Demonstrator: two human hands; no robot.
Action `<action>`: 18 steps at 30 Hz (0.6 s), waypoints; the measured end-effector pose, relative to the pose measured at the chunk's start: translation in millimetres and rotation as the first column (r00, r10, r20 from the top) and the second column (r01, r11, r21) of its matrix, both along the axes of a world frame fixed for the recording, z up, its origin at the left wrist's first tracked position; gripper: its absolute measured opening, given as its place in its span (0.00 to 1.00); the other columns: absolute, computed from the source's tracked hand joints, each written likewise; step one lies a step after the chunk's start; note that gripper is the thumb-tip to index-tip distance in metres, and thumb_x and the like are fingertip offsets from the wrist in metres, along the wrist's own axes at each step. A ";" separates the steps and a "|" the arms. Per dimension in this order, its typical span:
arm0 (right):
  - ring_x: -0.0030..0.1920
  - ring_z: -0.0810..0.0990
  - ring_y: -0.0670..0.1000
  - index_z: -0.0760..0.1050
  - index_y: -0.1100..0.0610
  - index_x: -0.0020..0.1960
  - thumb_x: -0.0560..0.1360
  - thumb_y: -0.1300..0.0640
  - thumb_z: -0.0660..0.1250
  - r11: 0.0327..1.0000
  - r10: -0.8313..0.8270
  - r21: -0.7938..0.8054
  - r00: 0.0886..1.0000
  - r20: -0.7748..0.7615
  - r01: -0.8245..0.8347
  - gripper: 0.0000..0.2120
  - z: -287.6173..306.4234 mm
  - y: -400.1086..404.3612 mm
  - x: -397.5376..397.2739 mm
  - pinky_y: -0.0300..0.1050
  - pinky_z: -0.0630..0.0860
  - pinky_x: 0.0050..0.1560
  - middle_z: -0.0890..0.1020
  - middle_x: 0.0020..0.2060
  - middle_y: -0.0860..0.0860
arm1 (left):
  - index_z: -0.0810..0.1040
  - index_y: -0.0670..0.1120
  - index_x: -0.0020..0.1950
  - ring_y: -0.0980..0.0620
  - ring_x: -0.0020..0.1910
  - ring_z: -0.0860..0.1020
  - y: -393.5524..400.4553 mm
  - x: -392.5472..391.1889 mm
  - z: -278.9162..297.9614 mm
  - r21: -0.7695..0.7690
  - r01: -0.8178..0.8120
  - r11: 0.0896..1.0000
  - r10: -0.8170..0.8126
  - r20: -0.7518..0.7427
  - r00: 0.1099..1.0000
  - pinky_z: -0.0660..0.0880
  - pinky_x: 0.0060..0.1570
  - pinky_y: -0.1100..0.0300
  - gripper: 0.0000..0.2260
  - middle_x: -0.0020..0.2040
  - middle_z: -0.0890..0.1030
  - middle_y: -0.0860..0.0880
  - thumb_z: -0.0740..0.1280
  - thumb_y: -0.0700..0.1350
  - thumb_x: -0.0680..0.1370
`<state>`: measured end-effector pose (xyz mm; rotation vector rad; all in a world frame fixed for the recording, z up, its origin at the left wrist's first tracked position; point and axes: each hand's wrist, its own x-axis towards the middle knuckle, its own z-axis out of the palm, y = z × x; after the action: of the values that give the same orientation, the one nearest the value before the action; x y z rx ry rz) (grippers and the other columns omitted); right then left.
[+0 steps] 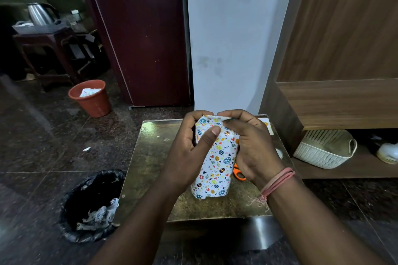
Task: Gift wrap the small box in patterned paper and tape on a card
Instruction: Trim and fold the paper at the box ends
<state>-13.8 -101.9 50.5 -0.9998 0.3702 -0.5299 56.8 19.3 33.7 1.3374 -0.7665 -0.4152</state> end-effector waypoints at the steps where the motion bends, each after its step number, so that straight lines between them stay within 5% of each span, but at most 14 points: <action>1: 0.45 0.83 0.63 0.81 0.61 0.45 0.78 0.70 0.61 1.000 0.011 -0.006 1.000 0.004 -0.011 0.11 -0.2 -0.6 0.0 0.57 0.80 0.50 0.83 0.45 0.66 | 0.74 0.47 0.65 0.53 0.48 0.83 -0.6 0.4 -0.7 -0.009 -0.008 1.000 0.008 -0.010 1.000 0.79 0.45 0.58 0.14 0.50 0.84 0.50 0.68 0.48 0.81; 7: 0.47 0.80 0.64 0.81 0.61 0.45 0.79 0.66 0.59 0.995 0.024 -0.100 0.998 0.065 -0.017 0.12 -3.9 -3.0 0.3 0.59 0.77 0.52 0.82 0.47 0.69 | 0.75 0.51 0.64 0.45 0.52 0.84 -4.4 -1.5 -5.2 -0.012 -0.072 0.997 0.072 -0.049 0.996 0.82 0.51 0.45 0.14 0.54 0.85 0.44 0.68 0.54 0.80; 13: 0.55 0.82 0.58 0.81 0.60 0.58 0.78 0.58 0.66 0.913 0.222 -0.361 0.974 0.051 -0.189 0.11 -2.6 -20.3 -10.7 0.55 0.78 0.59 0.84 0.54 0.61 | 0.76 0.47 0.61 0.44 0.49 0.83 -2.5 3.9 0.5 -0.030 -0.099 0.995 0.095 -0.111 0.989 0.80 0.52 0.36 0.16 0.53 0.84 0.39 0.68 0.56 0.80; 18: 0.59 0.83 0.57 0.81 0.59 0.60 0.81 0.58 0.66 0.837 0.160 -0.529 0.987 -0.006 -0.139 0.10 -4.7 -23.6 -14.2 0.56 0.78 0.62 0.85 0.55 0.57 | 0.77 0.46 0.59 0.36 0.49 0.83 0.1 4.4 -0.7 -0.009 -0.102 0.995 0.100 -0.098 0.990 0.80 0.49 0.37 0.15 0.51 0.84 0.37 0.69 0.55 0.79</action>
<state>-28.0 -125.5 45.8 -1.5391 0.1021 -0.5183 61.2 19.4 33.1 1.3271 -0.6173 -0.3907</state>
